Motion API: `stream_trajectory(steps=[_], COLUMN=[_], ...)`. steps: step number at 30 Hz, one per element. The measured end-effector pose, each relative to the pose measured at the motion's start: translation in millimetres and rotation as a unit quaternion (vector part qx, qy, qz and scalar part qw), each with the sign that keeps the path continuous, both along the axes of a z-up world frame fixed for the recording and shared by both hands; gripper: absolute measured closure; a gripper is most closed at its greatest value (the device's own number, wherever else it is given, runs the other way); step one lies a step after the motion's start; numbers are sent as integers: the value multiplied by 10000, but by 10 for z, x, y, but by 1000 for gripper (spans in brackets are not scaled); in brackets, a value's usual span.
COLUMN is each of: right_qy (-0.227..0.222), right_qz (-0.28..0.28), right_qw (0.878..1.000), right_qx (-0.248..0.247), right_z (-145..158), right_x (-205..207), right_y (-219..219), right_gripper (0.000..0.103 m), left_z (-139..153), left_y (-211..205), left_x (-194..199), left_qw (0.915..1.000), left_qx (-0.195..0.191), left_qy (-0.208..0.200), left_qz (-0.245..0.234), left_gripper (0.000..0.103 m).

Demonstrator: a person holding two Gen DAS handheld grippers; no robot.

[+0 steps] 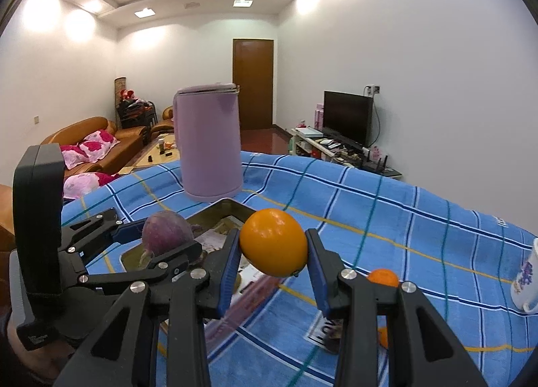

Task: Organize fruits
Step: 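Hold the radish and orange above the pink tin with both tools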

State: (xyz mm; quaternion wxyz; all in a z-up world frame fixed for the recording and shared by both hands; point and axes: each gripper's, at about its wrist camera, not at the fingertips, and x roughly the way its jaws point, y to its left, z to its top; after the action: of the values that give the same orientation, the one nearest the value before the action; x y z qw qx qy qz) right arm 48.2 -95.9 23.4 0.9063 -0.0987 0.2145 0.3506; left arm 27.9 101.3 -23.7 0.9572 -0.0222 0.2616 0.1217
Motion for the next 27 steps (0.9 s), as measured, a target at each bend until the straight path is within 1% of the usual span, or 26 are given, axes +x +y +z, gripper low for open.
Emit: stream_trajectory(steps=[4,11,27], right_qy=[139,249,447], right_qz=[104,215,273], right_qw=[9998,9994,9983], right_qx=[20,-51,-242], right_z=[-53,-143,-320], right_x=[45,55,92], right_y=[140,326,515], right_gripper=[63,63,63], left_z=[-20,-44,-118], left_y=[71,184,375], left_x=[17,31,51], left_qw=[10000,9998,9991], left_qx=[6,-2,37], left_qy=[64,136,337], left_qz=[43,132,258], left_gripper=[48,48,48])
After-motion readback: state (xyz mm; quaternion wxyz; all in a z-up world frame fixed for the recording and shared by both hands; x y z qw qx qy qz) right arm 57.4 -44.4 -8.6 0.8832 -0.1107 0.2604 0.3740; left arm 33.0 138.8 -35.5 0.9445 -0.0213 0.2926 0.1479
